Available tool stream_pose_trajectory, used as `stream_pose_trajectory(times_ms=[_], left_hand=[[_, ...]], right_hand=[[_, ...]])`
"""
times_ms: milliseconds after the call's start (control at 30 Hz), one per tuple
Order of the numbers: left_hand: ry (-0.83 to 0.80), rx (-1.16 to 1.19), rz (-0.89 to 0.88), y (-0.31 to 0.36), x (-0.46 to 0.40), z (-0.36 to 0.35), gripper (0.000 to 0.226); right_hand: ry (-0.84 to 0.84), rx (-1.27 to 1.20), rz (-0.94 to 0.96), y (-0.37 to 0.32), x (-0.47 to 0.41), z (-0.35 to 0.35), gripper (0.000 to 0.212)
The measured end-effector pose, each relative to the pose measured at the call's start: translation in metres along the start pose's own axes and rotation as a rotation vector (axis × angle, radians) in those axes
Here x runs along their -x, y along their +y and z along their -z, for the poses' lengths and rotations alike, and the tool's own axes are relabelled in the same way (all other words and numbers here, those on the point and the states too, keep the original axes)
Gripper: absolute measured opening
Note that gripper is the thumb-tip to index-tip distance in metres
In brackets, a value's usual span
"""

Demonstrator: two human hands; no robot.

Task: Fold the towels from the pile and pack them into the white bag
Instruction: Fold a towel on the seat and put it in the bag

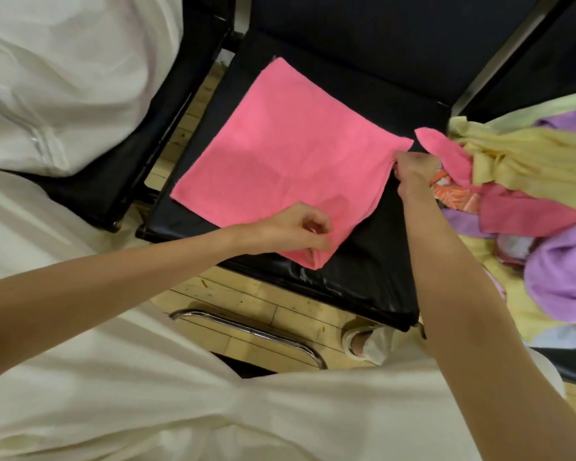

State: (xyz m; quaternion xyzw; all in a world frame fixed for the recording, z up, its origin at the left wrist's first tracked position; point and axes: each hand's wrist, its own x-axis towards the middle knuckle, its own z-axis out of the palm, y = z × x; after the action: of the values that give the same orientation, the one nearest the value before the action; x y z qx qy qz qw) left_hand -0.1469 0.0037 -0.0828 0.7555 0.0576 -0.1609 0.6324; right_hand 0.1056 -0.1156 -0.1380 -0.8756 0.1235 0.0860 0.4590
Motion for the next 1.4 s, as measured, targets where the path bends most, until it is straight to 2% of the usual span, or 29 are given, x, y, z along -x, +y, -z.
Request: stream_pose_trajectory(times_ms=[67, 167, 300, 433, 633, 767, 833, 900, 967, 1167, 1233, 1300, 1400], left_hand=[[-0.017, 0.021, 0.016, 0.004, 0.002, 0.003, 0.017], [-0.014, 0.085, 0.05, 0.007, 0.01, 0.019, 0.014], [0.039, 0.08, 0.083, -0.004, 0.031, 0.053, 0.016], [0.133, 0.081, 0.115, -0.02, 0.058, 0.088, 0.021], [0.266, 0.053, 0.212, -0.042, 0.09, 0.135, 0.015], [0.313, -0.081, 0.305, -0.054, 0.097, 0.147, 0.018], [0.372, -0.202, 0.322, -0.063, 0.098, 0.149, 0.016], [0.458, -0.416, 0.326, -0.07, 0.098, 0.149, 0.015], [0.548, -0.594, 0.311, -0.075, 0.1, 0.149, 0.015], [0.605, -0.804, 0.232, -0.08, 0.1, 0.146, 0.021], [0.567, -0.881, 0.096, -0.08, 0.099, 0.145, 0.024], [0.449, -0.94, -0.047, -0.077, 0.099, 0.143, 0.028], [0.307, -0.931, -0.155, -0.073, 0.098, 0.135, 0.023]], right_hand=[[0.066, -0.149, -0.013, -0.008, 0.002, -0.003, 0.029], [0.058, -0.284, 0.032, -0.028, 0.01, -0.017, 0.033], [0.024, -0.349, 0.074, -0.059, 0.024, -0.055, 0.016], [0.027, -0.351, 0.187, -0.097, 0.05, -0.106, 0.033], [0.014, -0.346, 0.283, -0.127, 0.08, -0.178, 0.036], [-0.004, -0.245, 0.313, -0.131, 0.088, -0.211, 0.038], [-0.039, -0.17, 0.313, -0.129, 0.09, -0.219, 0.031], [-0.079, -0.084, 0.293, -0.125, 0.093, -0.221, 0.016], [-0.1, -0.058, 0.304, -0.119, 0.094, -0.221, 0.013], [-0.235, 0.043, 0.506, -0.075, 0.144, -0.175, 0.012], [-0.334, 0.074, 0.567, -0.053, 0.164, -0.15, 0.009], [-0.442, 0.156, 0.647, -0.032, 0.18, -0.122, 0.006], [-0.599, 0.321, 0.81, -0.005, 0.202, -0.079, 0.008]])
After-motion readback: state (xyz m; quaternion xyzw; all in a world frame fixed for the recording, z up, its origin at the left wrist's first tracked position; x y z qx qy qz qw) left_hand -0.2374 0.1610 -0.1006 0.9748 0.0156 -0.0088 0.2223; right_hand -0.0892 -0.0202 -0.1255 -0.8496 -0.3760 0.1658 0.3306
